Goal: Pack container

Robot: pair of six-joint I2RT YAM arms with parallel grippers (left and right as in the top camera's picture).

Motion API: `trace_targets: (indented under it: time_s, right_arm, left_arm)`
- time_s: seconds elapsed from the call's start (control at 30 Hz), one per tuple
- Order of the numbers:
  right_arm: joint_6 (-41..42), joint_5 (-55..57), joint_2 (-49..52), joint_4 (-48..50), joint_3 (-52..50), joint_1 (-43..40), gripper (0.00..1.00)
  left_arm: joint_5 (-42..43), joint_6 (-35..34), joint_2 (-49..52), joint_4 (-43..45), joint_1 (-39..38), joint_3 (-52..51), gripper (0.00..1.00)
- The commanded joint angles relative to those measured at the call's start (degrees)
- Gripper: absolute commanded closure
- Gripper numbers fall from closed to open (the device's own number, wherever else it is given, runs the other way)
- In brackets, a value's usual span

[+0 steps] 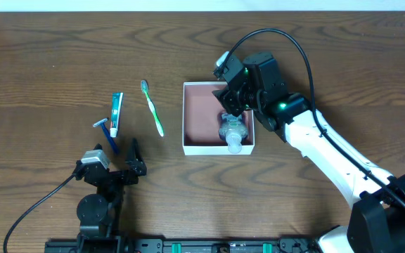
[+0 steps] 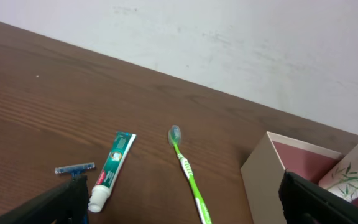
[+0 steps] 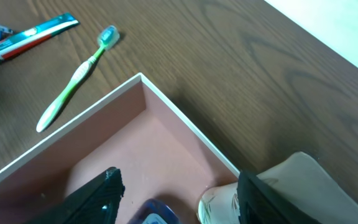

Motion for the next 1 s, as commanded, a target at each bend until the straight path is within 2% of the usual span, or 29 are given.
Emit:
trace_targets:
  time_s: [0.0,0.47,0.87,0.97]
  right_arm:
    - [0.1,-3.0,-0.8,0.1,1.9,0.3,0.43]
    - [0.1,-11.8,-3.0,-3.3,2.7,4.7,0.48]
    - [2.3,-11.7,-9.1,-27.8,2.7,9.5,0.44]
    - [4.3,-6.4,-9.0,-31.3,2.6,9.7,0.44]
  left_arm:
    - [-1.5,0.5,0.1,-2.2,0.3,-1.0,0.02]
    - [-1.5,0.5,0.1,-2.2,0.3,-1.0,0.02]
    - [-1.5,0.5,0.1,-2.2,0.3,-1.0,0.02]
    - [-1.5,0.5,0.1,-2.2,0.3,-1.0,0.02]
